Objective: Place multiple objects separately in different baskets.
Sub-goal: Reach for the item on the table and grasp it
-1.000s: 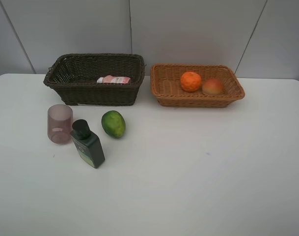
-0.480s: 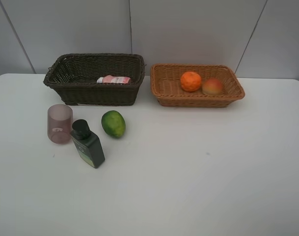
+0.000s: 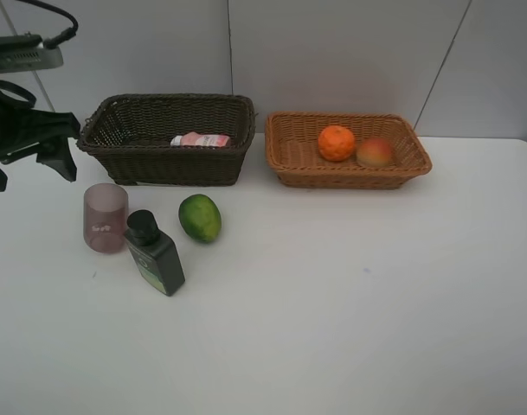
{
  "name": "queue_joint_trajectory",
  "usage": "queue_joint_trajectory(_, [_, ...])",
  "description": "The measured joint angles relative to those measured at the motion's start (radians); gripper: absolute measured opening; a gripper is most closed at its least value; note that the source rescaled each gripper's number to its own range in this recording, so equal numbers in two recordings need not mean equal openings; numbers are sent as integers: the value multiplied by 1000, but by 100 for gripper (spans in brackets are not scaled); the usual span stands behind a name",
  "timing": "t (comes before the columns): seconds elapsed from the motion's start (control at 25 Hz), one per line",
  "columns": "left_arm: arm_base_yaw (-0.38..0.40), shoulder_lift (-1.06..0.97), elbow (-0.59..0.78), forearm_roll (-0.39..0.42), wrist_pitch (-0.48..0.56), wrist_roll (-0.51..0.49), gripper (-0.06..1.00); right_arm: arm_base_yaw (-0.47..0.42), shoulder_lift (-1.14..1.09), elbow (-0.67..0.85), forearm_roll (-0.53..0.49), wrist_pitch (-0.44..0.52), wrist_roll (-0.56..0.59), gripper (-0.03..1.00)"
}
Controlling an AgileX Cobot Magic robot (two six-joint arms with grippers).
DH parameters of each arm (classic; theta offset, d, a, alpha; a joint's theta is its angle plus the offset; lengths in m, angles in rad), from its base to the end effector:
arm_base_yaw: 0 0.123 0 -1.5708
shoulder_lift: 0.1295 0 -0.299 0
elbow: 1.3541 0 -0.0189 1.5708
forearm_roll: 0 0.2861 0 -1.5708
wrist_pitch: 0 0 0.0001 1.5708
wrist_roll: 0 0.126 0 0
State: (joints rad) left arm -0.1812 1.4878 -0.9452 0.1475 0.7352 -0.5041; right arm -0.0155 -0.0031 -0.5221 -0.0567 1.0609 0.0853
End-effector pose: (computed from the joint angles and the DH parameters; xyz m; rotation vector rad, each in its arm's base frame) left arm 0.3231 -0.0466 0.1966 -0.3182 2.7259 -0.0221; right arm 0.0399 -0.0069 0.2860 0.1051 2.0154 -0.0232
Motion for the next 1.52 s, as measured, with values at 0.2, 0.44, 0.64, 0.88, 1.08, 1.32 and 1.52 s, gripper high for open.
queue_joint_trajectory(0.2, [-20,128,-3,46,-50,-174,92,0,0,0,0,0,0,88])
queue_joint_trajectory(0.44, [-20,204,-4,53,-157,-222,92,0,0,0,0,0,0,88])
queue_joint_trajectory(0.64, [-20,246,-7,53,-217,-269,92,0,0,0,0,0,0,88])
queue_joint_trajectory(0.88, [-20,273,-36,35,-226,-292,92,0,0,0,0,0,0,88])
queue_joint_trajectory(1.08, [-22,291,-64,30,-221,-293,93,0,0,0,0,0,0,88])
queue_joint_trajectory(1.32, [-44,336,-74,28,-213,-293,92,0,0,0,0,0,0,88])
queue_joint_trajectory(1.52, [-44,357,-76,29,-223,-293,92,0,0,0,0,0,0,88])
